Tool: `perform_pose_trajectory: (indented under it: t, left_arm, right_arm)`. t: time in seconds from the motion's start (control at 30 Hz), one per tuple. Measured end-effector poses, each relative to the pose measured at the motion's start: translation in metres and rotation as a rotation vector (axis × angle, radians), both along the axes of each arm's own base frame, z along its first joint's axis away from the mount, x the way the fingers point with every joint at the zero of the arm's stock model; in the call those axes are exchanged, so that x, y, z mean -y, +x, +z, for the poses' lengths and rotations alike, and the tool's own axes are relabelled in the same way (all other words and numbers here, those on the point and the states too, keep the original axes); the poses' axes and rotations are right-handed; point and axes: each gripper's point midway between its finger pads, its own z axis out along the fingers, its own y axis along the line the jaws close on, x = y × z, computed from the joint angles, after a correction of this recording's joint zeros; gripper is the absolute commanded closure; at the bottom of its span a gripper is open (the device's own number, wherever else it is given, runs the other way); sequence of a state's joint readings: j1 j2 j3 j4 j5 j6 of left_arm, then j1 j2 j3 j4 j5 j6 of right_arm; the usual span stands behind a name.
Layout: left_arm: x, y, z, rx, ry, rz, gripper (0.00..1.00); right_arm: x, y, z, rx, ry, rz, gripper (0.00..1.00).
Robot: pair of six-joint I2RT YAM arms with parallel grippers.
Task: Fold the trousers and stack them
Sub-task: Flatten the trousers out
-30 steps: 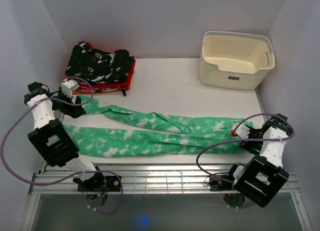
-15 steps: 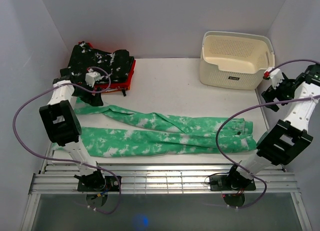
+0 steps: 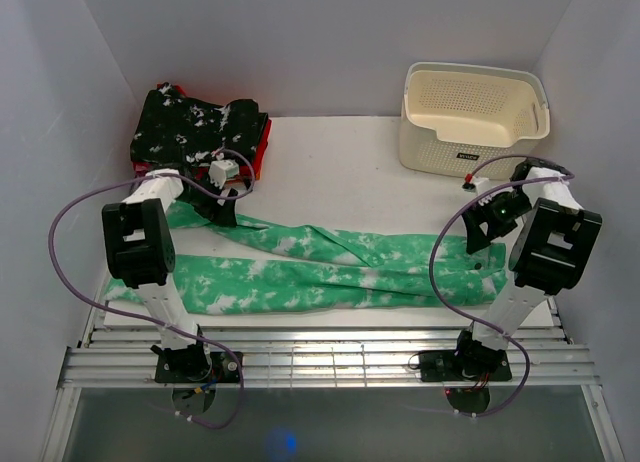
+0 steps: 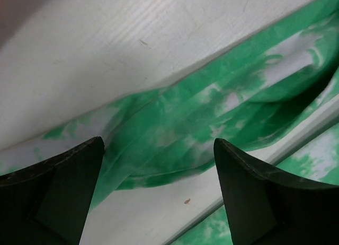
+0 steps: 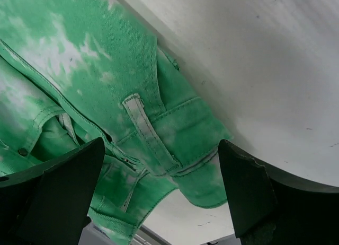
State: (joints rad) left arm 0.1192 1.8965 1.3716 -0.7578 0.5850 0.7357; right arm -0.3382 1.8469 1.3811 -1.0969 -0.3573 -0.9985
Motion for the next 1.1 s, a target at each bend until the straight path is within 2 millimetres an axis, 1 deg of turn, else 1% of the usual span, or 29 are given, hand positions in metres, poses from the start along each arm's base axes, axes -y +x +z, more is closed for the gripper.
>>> perform_pose_trajectory:
  t: [0.1,0.13,0.17,0.2,0.23,0.27,0.3,0.33,0.37,0.4,0.47,0.53,0.6,0.63,0.7,0.77,0.8,0.83,0.87,0.9,0.93,0.97,1.0,1.07,1.1]
  left_arm:
    - [0.006,-0.017,-0.02,-0.05,0.01,-0.011,0.05]
    - [0.008,-0.022,-0.025,-0.063,0.015,-0.017,0.06]
    - [0.01,-0.024,-0.029,-0.059,0.026,-0.028,0.1]
    - [0.011,-0.025,-0.029,-0.047,0.037,-0.033,0.13]
    - [0.013,-0.027,-0.03,-0.041,0.046,-0.04,0.18]
    - [0.014,-0.028,-0.03,-0.036,0.051,-0.045,0.35]
    - [0.016,-0.029,-0.031,-0.034,0.053,-0.05,0.45]
    - [0.017,-0.031,-0.033,-0.034,0.057,-0.055,0.55]
    - [0.019,-0.032,-0.034,-0.034,0.058,-0.061,0.76]
    - [0.019,-0.032,-0.034,-0.036,0.06,-0.054,0.85]
    - [0.019,-0.032,-0.035,-0.037,0.067,-0.049,1.0]
    - [0.018,-0.031,-0.034,-0.041,0.07,-0.026,1.0]
    - [0.015,-0.026,-0.029,-0.032,0.072,0.013,1.0]
    - [0.013,-0.023,-0.025,-0.022,0.072,0.034,1.0]
    - [0.004,-0.014,-0.01,0.028,0.076,0.088,1.0]
    - [-0.005,-0.003,0.015,0.11,0.069,0.146,1.0]
    - [-0.009,0.0,0.03,0.158,0.066,0.167,1.0]
    - [-0.013,0.002,0.046,0.209,0.063,0.186,1.0]
    - [-0.015,0.002,0.063,0.262,0.061,0.2,1.0]
    - [-0.017,0.0,0.075,0.302,0.06,0.207,1.0]
    - [-0.018,-0.003,0.088,0.342,0.059,0.209,1.0]
    - [-0.018,-0.009,0.097,0.374,0.056,0.205,1.0]
    - [-0.016,-0.015,0.1,0.389,0.052,0.198,1.0]
    - [-0.011,-0.029,0.096,0.378,0.042,0.174,1.0]
    - [-0.009,-0.035,0.089,0.357,0.036,0.162,1.0]
  right_arm:
    - [-0.003,-0.01,-0.011,-0.039,-0.024,0.022,0.0]
    - [-0.006,-0.012,-0.014,-0.047,-0.036,0.039,0.09]
    - [-0.01,-0.015,-0.018,-0.055,-0.044,0.061,0.17]
    - [-0.016,-0.017,-0.023,-0.065,-0.054,0.089,0.26]
    - [-0.019,-0.018,-0.025,-0.068,-0.064,0.111,0.43]
    - [-0.022,-0.018,-0.027,-0.07,-0.079,0.135,0.51]
    - [-0.025,-0.017,-0.028,-0.068,-0.087,0.147,0.59]
    - [-0.028,-0.015,-0.027,-0.06,-0.091,0.154,0.79]
    - [-0.031,-0.013,-0.026,-0.053,-0.094,0.163,0.9]
    - [-0.034,-0.01,-0.023,-0.045,-0.093,0.164,0.92]
    - [-0.036,-0.001,-0.015,-0.017,-0.1,0.154,0.92]
    - [-0.034,0.016,-0.001,0.047,-0.111,0.143,0.92]
    - [-0.03,0.035,0.019,0.154,-0.129,0.13,0.92]
    - [-0.028,0.044,0.035,0.231,-0.139,0.12,0.92]
    - [-0.023,0.052,0.067,0.36,-0.152,0.107,0.92]
    - [-0.019,0.054,0.103,0.507,-0.158,0.097,0.92]
    - [-0.018,0.052,0.12,0.577,-0.165,0.101,0.92]
    - [-0.017,0.047,0.134,0.65,-0.181,0.113,0.92]
    - [-0.016,0.039,0.141,0.7,-0.198,0.129,0.92]
    - [-0.016,0.031,0.142,0.72,-0.211,0.141,0.92]
    - [-0.015,0.023,0.138,0.741,-0.23,0.161,0.92]
    - [-0.014,0.015,0.127,0.735,-0.244,0.178,0.92]
    - [-0.013,0.009,0.115,0.717,-0.25,0.189,0.92]
    - [-0.01,-0.003,0.082,0.644,-0.255,0.204,0.92]
    - [-0.008,-0.007,0.068,0.601,-0.251,0.206,0.92]
